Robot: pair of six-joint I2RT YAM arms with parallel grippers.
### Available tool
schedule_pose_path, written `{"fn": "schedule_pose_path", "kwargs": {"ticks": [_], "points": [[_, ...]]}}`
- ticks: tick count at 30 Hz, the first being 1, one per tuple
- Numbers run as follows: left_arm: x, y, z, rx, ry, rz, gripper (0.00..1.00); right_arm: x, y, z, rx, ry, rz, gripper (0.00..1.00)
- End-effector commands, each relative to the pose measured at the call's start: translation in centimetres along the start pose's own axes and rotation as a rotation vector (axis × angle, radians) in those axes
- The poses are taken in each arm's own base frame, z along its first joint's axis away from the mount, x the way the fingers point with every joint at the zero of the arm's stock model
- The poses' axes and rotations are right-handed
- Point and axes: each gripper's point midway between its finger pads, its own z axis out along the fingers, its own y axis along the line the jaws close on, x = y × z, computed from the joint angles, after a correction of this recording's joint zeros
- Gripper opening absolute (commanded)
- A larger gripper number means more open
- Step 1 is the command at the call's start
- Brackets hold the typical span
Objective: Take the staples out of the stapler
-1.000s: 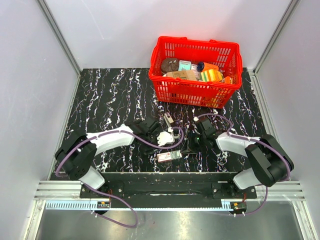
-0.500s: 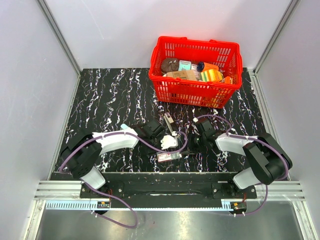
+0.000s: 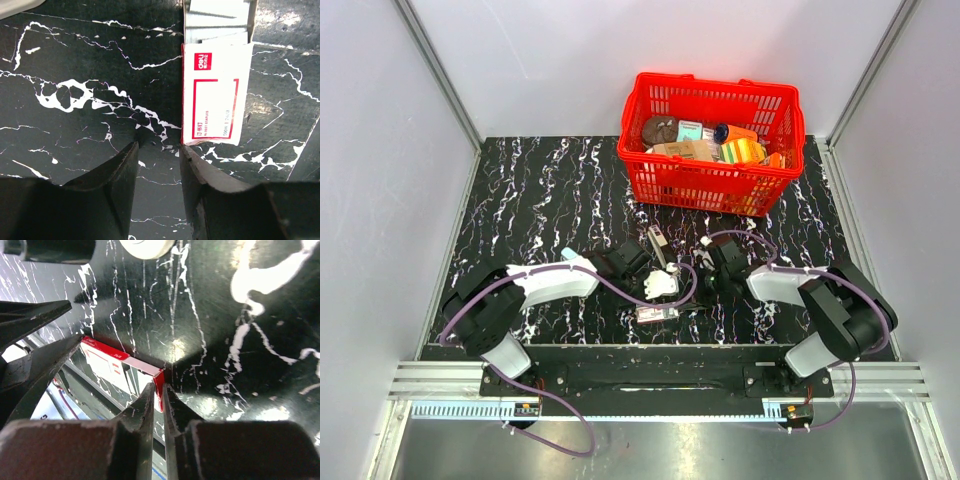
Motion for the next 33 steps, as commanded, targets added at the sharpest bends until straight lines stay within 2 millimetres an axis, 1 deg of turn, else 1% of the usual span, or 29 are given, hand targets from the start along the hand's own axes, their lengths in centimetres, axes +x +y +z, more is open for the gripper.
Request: {"fn": "schedule_pose_path", "kwargs": {"ticks": [1,3,4,6,11,19,21,23,25,30,31,33], "points": [[-0.2,0.1,0.8,-0.006,0.006,0.003,0.42,0.9,-0.3,1.0,0.034,0.043,-0.026,0.14],[-0.4,0.1,0.9,-0.006,0.004,0.006,0.42,1.1,-0.1,1.3,0.034,0.054,-0.027,0.13],[-0.5,0.1,0.9,-0.007,0.004,0.006,0.42,0.6,0.6,1.6,0.007,0.039,-0.049,0.13],[-0.4,0.1,1.1,-0.012,0.013,0.008,0.42,1.0,1.3,1.9,-0.016,0.059,-0.058,0.13],[-0.6,0.1,1.2,-0.013,0.012,0.005,0.42,1.5,1.8,2.4,-0.034,0.082,-0.069,0.13],[-1.3,-0.1,1.2,-0.001,-0.004,-0.008,0.41,2.2,3.1,3.3,-0.079,0.115,-0.094,0.19],[-1.3,-0.2,1.2,0.003,-0.007,-0.008,0.40,2.2,3.0,3.3,-0.077,0.117,-0.090,0.22],[-1.3,-0.3,1.2,0.007,-0.005,-0.008,0.40,2.2,3.1,3.2,-0.079,0.113,-0.093,0.28],[-1.7,-0.3,1.1,0.018,-0.011,-0.008,0.40,2.1,3.1,3.1,-0.072,0.106,-0.092,0.31],[-2.4,-0.4,0.9,0.033,-0.022,-0.011,0.40,1.8,2.3,2.0,-0.017,0.061,-0.085,0.36],[-2.3,-0.4,0.9,0.035,-0.016,-0.011,0.40,1.7,1.9,1.8,0.002,0.053,-0.084,0.37],[-2.1,-0.5,0.6,0.033,-0.010,-0.013,0.40,1.9,0.5,1.3,0.079,0.055,-0.078,0.39]]}}
